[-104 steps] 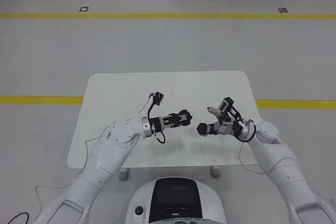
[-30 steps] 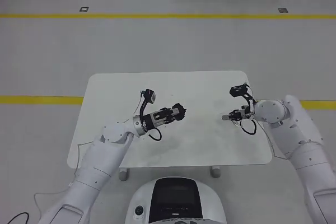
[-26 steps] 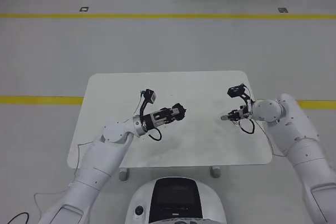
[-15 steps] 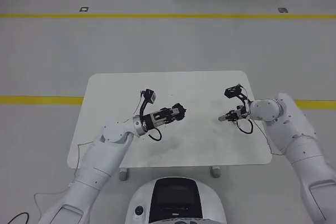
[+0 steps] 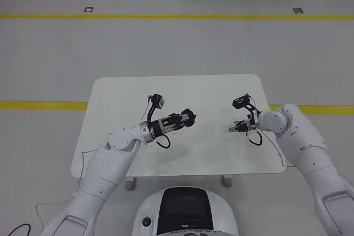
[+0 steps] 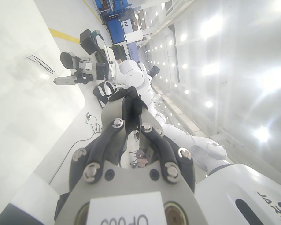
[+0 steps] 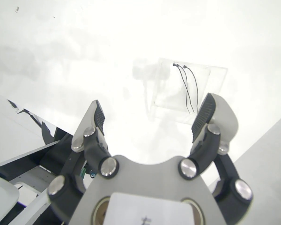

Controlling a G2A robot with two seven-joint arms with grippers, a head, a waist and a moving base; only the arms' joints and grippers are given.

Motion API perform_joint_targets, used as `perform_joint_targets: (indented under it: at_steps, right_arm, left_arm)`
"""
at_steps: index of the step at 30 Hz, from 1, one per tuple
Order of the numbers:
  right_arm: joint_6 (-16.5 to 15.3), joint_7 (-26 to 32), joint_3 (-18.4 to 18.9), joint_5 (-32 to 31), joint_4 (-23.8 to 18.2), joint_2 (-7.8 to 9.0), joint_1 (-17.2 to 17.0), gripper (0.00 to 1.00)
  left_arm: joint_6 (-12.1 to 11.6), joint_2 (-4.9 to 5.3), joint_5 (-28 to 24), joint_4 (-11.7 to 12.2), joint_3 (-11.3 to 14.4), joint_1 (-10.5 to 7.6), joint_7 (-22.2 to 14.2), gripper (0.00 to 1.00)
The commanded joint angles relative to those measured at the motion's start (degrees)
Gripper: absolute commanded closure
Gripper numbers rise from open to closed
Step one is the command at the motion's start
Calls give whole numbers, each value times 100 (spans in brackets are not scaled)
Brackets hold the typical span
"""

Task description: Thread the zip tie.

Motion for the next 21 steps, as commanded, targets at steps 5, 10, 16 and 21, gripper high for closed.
perform_joint_targets:
  at_steps: [5,10,16,21]
  right_arm:
    - [-124,468,-82,-22,-90,25,24,0]
    - [-93,263,-36,-49,-106,37,-32,0]
    - [-31,98,207,-210,-211,121,-121,0]
    - [-19,25,367,-124,-233,159,-173,0]
  left_arm:
    - [0,0,0,0,0,0,0,100]
    - [0,0,0,0,0,0,0,100]
    - [0,0,0,0,0,0,0,100]
    - [0,0,0,0,0,0,0,100]
